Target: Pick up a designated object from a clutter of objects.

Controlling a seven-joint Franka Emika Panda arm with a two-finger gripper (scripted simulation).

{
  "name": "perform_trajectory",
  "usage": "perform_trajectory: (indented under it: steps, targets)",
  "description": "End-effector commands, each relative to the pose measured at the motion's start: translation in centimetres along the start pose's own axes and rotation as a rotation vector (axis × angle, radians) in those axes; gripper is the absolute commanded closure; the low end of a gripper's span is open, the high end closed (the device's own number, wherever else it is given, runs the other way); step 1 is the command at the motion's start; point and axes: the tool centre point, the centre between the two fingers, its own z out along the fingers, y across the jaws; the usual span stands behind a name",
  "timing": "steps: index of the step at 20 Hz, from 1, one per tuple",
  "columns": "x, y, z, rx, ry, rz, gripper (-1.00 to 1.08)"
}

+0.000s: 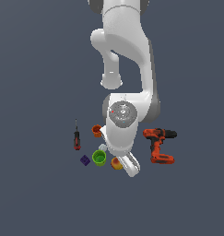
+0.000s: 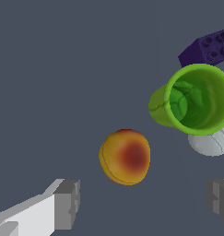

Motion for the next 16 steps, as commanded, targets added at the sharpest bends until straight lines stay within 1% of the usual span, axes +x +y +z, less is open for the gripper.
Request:
perform_trajectory:
  steps: [1,7,12,16]
  targets:
    - [0.1,-0.2,0.8,0.000,0.002,0.035,-0.92]
    - [0.1,-0.4,1.8,-0.001,0.004,0.075,-0.92]
    - [0.1,-0.4,2.0,-0.001,0.004,0.073,-0.92]
    - [0.1,-0.4,3.3,-0.001,0.004,0.074,-0.92]
